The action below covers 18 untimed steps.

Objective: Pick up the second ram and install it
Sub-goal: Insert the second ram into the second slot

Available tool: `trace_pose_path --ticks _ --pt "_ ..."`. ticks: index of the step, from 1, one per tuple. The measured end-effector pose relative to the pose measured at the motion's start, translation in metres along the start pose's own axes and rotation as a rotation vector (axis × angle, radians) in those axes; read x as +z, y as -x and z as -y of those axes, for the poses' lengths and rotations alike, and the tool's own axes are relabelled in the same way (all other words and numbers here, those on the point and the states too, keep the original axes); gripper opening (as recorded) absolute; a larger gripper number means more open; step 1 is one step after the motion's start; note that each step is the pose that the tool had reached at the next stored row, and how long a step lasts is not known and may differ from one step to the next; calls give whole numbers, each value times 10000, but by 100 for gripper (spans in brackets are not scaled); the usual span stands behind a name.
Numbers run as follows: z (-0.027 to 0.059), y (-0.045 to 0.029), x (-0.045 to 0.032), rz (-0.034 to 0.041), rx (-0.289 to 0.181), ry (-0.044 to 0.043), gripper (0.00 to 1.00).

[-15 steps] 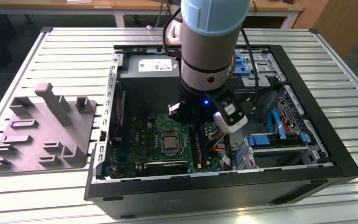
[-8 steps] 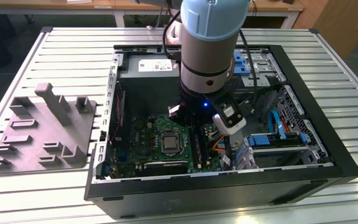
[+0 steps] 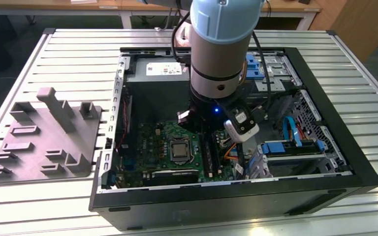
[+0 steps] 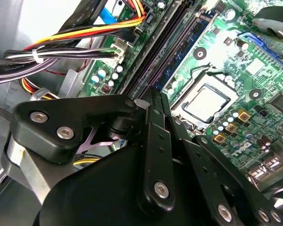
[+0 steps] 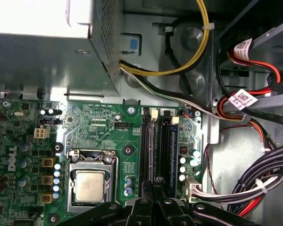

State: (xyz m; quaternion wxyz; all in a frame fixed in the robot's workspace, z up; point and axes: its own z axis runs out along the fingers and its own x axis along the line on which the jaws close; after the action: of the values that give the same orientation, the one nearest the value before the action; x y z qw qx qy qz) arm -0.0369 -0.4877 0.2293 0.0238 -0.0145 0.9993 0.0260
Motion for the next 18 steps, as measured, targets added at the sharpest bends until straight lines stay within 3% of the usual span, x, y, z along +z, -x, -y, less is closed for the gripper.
trace_pose_path --ticks 3,18 --pt "0 -3 -1 7 5 91 11" --pt "21 -17 20 9 17 165 11"
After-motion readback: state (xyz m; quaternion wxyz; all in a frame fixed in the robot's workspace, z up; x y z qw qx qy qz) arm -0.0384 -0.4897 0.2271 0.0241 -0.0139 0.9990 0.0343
